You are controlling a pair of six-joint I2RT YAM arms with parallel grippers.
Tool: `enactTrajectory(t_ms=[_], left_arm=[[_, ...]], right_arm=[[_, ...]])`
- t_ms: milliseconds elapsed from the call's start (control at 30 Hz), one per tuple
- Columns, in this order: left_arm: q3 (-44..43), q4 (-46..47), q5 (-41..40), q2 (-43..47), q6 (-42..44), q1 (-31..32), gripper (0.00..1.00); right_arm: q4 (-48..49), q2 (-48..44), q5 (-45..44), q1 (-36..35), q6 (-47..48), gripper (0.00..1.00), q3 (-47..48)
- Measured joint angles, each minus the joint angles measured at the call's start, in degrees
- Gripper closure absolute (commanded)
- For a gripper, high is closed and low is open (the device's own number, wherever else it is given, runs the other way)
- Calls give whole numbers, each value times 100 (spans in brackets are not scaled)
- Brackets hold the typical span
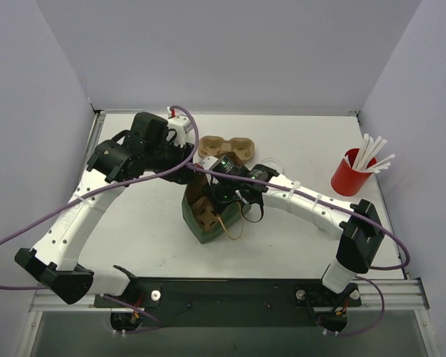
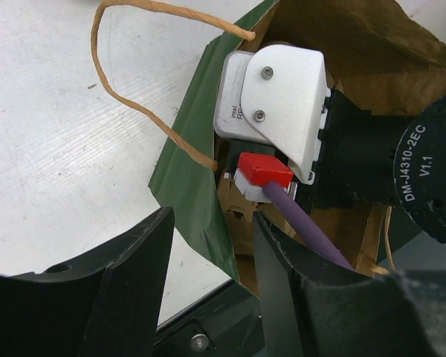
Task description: Pack the takeout coffee
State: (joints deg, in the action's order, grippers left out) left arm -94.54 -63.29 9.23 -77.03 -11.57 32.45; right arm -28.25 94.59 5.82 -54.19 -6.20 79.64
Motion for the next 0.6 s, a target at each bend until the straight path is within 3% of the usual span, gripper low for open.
enactTrajectory(t_ms=[367, 600], left_arm=[[-4, 157, 105, -496, 328, -26, 43], [98, 227, 341, -337, 354, -168, 41]], right_arm=[[-199, 92, -4, 122, -262, 73, 0], [-166, 92, 0, 107, -219, 74, 57]])
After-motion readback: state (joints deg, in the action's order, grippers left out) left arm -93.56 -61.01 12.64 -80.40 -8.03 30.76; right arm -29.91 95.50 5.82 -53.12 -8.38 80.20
